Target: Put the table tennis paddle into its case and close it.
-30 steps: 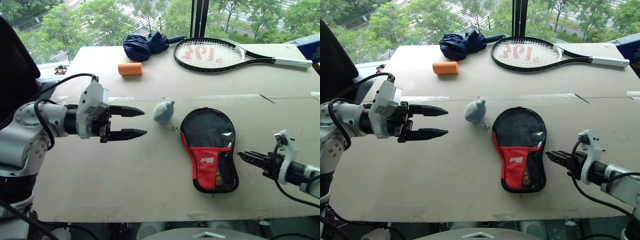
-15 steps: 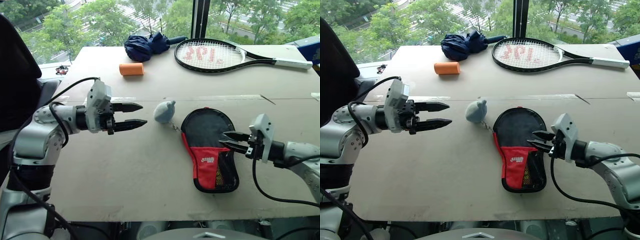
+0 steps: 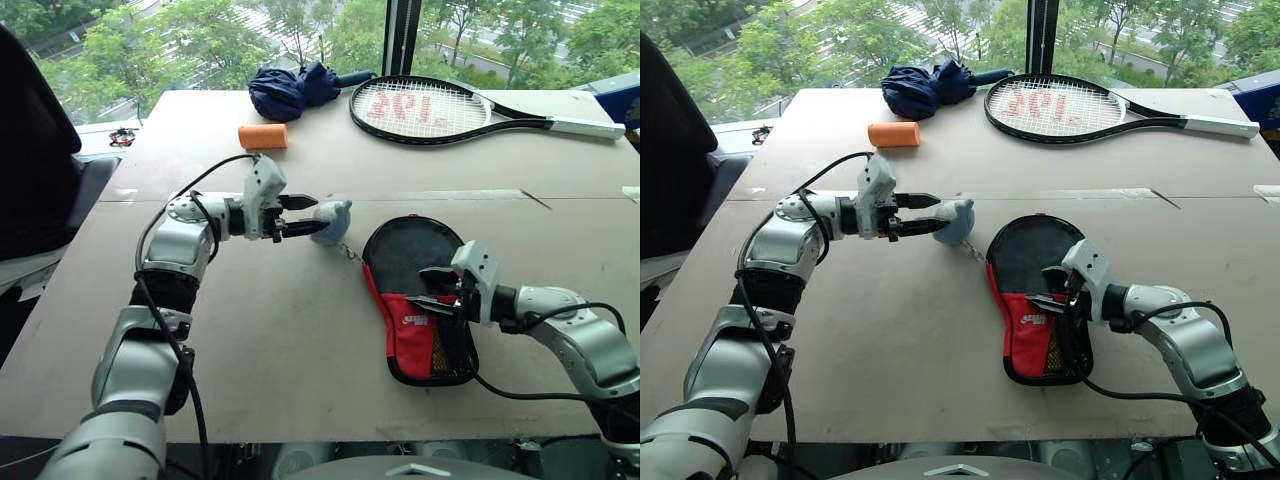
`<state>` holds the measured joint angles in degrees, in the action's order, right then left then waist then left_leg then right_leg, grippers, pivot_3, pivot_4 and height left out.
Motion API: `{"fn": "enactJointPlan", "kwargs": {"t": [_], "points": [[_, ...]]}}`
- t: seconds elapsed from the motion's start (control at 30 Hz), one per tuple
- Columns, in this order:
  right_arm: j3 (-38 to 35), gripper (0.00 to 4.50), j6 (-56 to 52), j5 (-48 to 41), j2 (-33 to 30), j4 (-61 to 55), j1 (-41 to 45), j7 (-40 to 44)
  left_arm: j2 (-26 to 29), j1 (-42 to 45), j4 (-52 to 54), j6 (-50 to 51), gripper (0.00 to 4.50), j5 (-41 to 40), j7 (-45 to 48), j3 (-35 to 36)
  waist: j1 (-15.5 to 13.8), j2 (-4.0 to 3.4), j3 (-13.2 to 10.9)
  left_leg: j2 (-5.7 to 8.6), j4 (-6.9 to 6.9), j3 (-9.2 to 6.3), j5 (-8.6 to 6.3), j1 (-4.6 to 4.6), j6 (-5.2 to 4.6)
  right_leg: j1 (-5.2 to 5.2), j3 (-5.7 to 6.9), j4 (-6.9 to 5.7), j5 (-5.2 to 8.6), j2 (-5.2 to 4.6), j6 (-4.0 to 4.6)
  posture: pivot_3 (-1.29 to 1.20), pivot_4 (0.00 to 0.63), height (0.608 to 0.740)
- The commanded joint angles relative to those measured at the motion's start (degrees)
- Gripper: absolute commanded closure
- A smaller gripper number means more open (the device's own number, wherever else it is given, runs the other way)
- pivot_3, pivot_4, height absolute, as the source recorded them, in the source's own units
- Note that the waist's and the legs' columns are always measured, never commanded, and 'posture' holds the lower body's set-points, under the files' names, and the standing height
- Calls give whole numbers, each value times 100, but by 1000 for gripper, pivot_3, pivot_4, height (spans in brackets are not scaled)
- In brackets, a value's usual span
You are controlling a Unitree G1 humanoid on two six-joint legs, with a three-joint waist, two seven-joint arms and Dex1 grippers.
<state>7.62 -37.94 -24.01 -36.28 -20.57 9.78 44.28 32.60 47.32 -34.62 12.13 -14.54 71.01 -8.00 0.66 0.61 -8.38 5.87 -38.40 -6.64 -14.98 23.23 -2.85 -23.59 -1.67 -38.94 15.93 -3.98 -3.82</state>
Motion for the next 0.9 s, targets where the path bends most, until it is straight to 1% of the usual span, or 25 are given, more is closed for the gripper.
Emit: {"fn": "enactJointPlan", "kwargs": {"t": [0.03,0.07,0.13,0.17,0.2,0.27,0.33,0.4,0.5,0.6,0.67,0.83,0.9], "points": [[53,1495,-240,110,-9,103,-70,-149,-96,473,-837,-341,1444,495,168,-254,0,6,4,0,-1,0,0,-1,0,1,1,-1,0,0,0,0,150,723],[47,1495,-256,109,5,98,-62,-172,-124,566,-1047,-423,1444,593,197,-298,0,9,6,1,-1,-1,0,-1,0,1,3,-1,0,0,0,0,150,723],[34,1431,-314,87,23,57,-65,-218,-244,824,-1580,-574,1974,796,219,-372,3,11,7,1,-2,0,0,-1,0,2,6,-2,0,0,0,0,150,723],[34,1431,-361,90,16,21,-99,-255,-284,947,-1827,-695,2308,942,291,-463,1,13,9,1,-3,-1,0,-1,0,1,6,-3,0,0,0,0,150,723],[39,1431,-401,95,7,-14,-136,-283,-312,1045,-2031,-826,2902,1062,363,-522,3,13,9,2,-5,-2,0,-1,0,2,10,-4,0,0,0,0,150,723],[49,1431,-482,73,-6,-93,-202,-310,-342,1196,-2303,-999,3779,1201,468,-555,4,15,11,2,-5,-2,0,-1,0,2,9,-6,0,0,0,0,150,723],[52,1431,-549,35,-14,-166,-242,-330,-362,1342,-2501,-1146,4493,1262,591,-522,4,15,12,2,-5,-2,0,-1,0,2,9,-5,0,-1,0,0,150,723],[69,1431,-591,39,-22,-203,-268,-358,-432,1541,-2716,-1357,4493,1329,475,-460,-3,16,13,2,-6,-4,0,-1,0,2,9,-5,0,-2,0,0,150,723],[130,1431,-644,66,-18,-213,-284,-396,-654,1885,-3053,-1630,4493,1376,-59,-276,-16,18,14,5,-12,-11,0,2,0,2,12,-4,0,-3,0,0,150,723],[302,1431,-623,187,-81,-184,-297,-358,-1031,2345,-3361,-1829,4493,1392,-636,-78,-37,21,15,5,-25,-23,0,15,-1,0,22,-5,0,-3,-1,0,150,723],[467,1431,-484,391,-188,-113,-304,-301,-1327,2629,-3577,-1869,4493,1486,-1056,-36,-25,23,15,6,-60,-42,-1,50,-2,-11,44,-9,-1,-1,-2,0,150,723],[528,1431,-530,473,-195,23,-231,-291,-1837,2929,-3997,-2070,4493,2131,-2355,-263,2,29,21,12,-69,-46,-1,51,-2,-9,47,-19,-2,-5,-4,0,150,723],[579,1431,-527,507,-205,79,-189,-267,-2063,3041,-4108,-2091,4493,2506,-2881,-488,-1,30,21,12,-69,-47,-1,50,-2,-9,47,-24,-2,-4,-4,0,150,723]]}}
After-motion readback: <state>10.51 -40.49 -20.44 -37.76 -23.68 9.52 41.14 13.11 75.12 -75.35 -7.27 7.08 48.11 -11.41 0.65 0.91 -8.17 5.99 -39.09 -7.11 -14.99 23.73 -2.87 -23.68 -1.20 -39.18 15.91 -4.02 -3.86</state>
